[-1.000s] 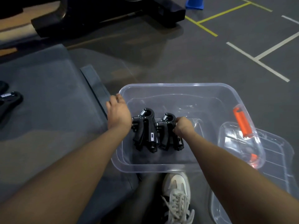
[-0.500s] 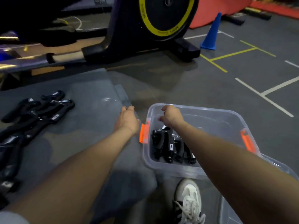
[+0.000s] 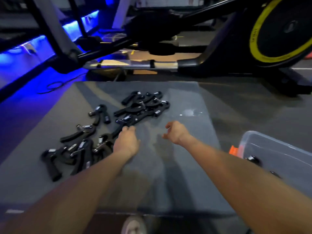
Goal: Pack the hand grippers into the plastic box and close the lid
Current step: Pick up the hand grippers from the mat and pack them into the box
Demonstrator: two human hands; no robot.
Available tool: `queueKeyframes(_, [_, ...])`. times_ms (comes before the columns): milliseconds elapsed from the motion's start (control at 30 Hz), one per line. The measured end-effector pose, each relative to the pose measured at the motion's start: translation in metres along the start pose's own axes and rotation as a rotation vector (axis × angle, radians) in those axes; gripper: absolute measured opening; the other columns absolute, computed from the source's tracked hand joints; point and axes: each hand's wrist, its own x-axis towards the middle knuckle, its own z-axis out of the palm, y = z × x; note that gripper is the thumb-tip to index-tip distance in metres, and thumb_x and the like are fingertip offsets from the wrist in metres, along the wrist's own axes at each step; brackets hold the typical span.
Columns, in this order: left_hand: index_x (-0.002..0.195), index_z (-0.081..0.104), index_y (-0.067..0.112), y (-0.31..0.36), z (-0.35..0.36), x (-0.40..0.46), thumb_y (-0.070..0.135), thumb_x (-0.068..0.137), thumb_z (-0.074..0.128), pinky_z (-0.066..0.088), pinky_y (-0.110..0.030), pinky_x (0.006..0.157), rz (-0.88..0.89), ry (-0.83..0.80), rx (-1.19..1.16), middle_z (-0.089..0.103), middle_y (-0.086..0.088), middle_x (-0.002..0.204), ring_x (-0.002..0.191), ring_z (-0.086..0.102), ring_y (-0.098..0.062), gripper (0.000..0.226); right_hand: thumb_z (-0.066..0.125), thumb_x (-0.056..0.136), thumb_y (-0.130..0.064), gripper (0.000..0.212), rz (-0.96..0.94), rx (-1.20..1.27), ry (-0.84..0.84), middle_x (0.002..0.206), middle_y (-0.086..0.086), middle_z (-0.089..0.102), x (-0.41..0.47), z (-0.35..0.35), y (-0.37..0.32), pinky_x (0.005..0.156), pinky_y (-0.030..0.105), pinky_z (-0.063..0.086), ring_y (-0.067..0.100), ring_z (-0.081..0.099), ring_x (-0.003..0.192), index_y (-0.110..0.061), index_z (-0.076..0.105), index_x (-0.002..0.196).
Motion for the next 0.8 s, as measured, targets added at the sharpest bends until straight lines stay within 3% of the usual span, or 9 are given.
queueKeyframes(267, [0.126, 0.046, 0.008, -0.107, -0.01, -0.006, 0.02, 0.086, 0.058, 0.041, -0.044, 0.102, -0.201, 0.016, -0.008, 0.041, -0.015, 0.133, 0.126, 0.043, -0.034, 0.043, 0.068, 0.084, -0.022, 0.043, -0.063, -0.038, -0.166, 0.125, 0.014, 0.062, 0.014, 0.103, -0.061, 0.095, 0.03, 0.045, 0.029, 0.058, 0.118, -0.005, 0.058, 0.122])
queueKeyframes(400, [0.125, 0.045, 0.009, -0.126, -0.007, 0.0, 0.02, 0.086, 0.06, 0.042, -0.045, 0.101, -0.223, -0.014, -0.009, 0.041, -0.014, 0.133, 0.126, 0.043, -0.034, 0.044, 0.07, 0.082, -0.026, 0.03, -0.072, -0.081, -0.188, 0.107, 0.015, 0.064, 0.022, 0.134, -0.071, 0.08, 0.03, 0.045, 0.03, 0.06, 0.111, -0.009, 0.061, 0.105])
queueKeyframes(700, [0.129, 0.044, 0.011, -0.142, 0.002, 0.012, 0.02, 0.086, 0.061, 0.041, -0.045, 0.103, -0.21, -0.057, -0.017, 0.039, -0.013, 0.134, 0.128, 0.041, -0.033, 0.047, 0.069, 0.084, -0.024, 0.039, -0.065, -0.117, -0.12, 0.12, 0.015, 0.062, 0.04, 0.163, -0.079, 0.09, 0.034, 0.049, 0.031, 0.061, 0.11, -0.008, 0.059, 0.119])
queueKeyframes(800, [0.13, 0.043, 0.012, -0.148, 0.001, 0.015, 0.02, 0.087, 0.059, 0.042, -0.046, 0.103, -0.216, -0.059, -0.021, 0.039, -0.012, 0.134, 0.127, 0.042, -0.032, 0.047, 0.066, 0.085, -0.021, 0.033, -0.075, -0.193, -0.081, 0.118, 0.014, 0.061, 0.041, 0.168, -0.08, 0.086, 0.035, 0.05, 0.033, 0.061, 0.108, -0.008, 0.06, 0.116])
